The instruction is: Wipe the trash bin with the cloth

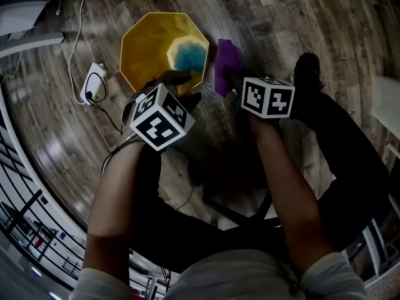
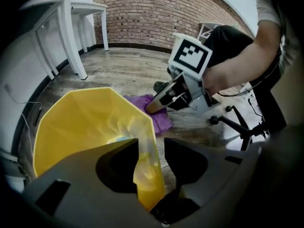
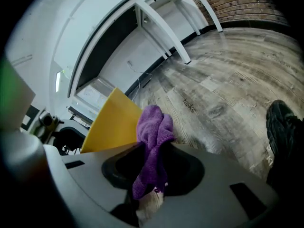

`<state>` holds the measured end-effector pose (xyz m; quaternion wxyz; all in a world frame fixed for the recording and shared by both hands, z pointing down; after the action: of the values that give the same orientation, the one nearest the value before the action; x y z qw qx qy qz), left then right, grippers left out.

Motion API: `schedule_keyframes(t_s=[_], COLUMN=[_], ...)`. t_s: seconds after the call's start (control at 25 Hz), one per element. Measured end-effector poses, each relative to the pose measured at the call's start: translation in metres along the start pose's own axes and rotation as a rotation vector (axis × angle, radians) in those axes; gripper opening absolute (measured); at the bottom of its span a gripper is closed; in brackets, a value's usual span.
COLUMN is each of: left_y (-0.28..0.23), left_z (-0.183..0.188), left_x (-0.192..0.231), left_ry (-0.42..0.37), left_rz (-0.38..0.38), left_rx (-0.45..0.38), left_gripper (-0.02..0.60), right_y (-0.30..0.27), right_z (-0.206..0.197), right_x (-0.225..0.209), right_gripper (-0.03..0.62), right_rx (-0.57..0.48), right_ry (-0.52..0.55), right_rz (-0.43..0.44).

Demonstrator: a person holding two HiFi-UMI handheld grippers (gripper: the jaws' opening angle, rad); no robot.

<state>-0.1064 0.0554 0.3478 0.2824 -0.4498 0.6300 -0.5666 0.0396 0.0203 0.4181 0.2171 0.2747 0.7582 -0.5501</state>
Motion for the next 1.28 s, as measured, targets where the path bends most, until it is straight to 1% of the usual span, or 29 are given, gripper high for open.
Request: schedule_keyframes(t_s=[0.12, 0.32, 0.44, 0.56, 0.76, 0.88, 0.92, 1.0, 1.08, 1.28], left_y=[0.007, 0.005, 0.006, 0.004, 0.000, -0.001, -0.002, -0.004, -0.004, -0.005], left_z=[-0.006, -0.012, -0.014, -0.011, 0.002, 0.006, 0.006, 0.007, 0.007, 0.007], left_x=[0.002, -0.001, 0.001, 0.004, 0.003, -0.002, -0.003, -0.004, -0.002, 0.000], left_ry=[-0.014, 0.000, 0.000, 0.007, -0.023, -0.051, -0.064, -0.083, -0.086, -0.062], left_rz=[0.022, 0.018, 0.038, 0.056, 0.048, 0.034, 0.034, 0.048, 0.059, 0.034], left_rx=[0.026, 0.056, 0.062, 0.047, 0.009, 0.003, 0.007, 0.016, 0.018, -0.002], left_gripper=[0.152, 0.152, 0.152, 0.150, 0.147, 0.115, 0.094, 0.077, 0.048, 0.044], right_y=[0.024, 0.051, 0.061, 0.064, 0.054, 0.050, 0.049, 0.046, 0.042, 0.026], right_z=[0.000, -0.008, -0.009, -0.008, -0.009, -0.011, -0.011, -0.012, -0.012, -0.014], right_x=[0.018, 0.047, 0.063, 0.073, 0.071, 0.071, 0.070, 0.067, 0.064, 0.053], right_gripper=[0.114, 0.114, 0.114, 0.114, 0.114, 0.114, 0.114, 0.114, 0.114, 0.114], right_rx=[-0.022, -0.035, -0.052, -0.065, -0.072, -0.073, -0.072, -0.068, -0.061, -0.027], right_ry=[-0.004, 0.013, 0.026, 0.042, 0.044, 0.040, 0.040, 0.039, 0.042, 0.035], right_rz=[0.026, 0.075, 0.092, 0.106, 0.100, 0.099, 0.100, 0.101, 0.100, 0.091])
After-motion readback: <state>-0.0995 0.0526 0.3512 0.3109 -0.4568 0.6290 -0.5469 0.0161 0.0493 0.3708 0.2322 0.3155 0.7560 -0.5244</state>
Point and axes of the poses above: the fingertips, and each gripper's own axes: y backward along the fingers, x to its left, z out of its top, the point moved 7 cm from there along y, backward along the fingers, and after that the axes turned 9 degrees about x, right-handed, at the moved point
